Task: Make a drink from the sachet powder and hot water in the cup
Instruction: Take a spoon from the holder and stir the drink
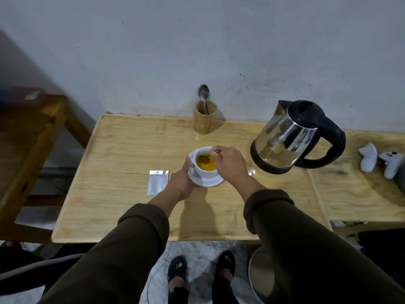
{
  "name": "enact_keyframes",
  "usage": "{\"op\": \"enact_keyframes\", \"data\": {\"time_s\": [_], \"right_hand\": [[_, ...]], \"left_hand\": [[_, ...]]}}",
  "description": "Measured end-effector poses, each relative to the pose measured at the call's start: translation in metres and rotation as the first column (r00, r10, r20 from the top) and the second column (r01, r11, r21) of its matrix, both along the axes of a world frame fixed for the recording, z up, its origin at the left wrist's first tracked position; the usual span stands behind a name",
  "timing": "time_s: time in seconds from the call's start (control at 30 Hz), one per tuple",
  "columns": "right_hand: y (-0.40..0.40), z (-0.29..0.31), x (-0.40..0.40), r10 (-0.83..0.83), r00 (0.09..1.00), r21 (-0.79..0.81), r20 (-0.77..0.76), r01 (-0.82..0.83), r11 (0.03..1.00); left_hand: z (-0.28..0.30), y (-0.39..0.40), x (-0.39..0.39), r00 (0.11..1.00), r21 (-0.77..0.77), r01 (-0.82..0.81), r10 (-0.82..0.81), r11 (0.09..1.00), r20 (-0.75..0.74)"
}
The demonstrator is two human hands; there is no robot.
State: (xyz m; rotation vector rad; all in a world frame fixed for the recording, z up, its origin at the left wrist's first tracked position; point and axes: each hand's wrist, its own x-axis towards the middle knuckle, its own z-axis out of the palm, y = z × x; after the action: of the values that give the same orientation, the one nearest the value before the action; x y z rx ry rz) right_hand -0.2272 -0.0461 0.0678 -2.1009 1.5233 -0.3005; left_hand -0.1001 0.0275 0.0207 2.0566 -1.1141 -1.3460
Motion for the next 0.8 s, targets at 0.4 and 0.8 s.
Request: {"op": "enact_keyframes", "data": {"time_s": [0.4, 0.8], "right_hand": [[-0.0026, 0.0073, 0.0002, -0.024, 0.994, -0.112, -0.105, 0.012, 0.994], [-0.0057, 0.0038, -0.0002, 0.032, 0.999, -0.008, -0.041, -0.033, 0.999]], "left_hand": [[0.0004, -0.0001, 0.001, 0.965, -0.013, 0.102, -0.095, 0.995, 0.246], [-0.0056, -0.0014, 0.0017, 0.957, -0.033, 0.121, -0.107, 0.992, 0.269]]}}
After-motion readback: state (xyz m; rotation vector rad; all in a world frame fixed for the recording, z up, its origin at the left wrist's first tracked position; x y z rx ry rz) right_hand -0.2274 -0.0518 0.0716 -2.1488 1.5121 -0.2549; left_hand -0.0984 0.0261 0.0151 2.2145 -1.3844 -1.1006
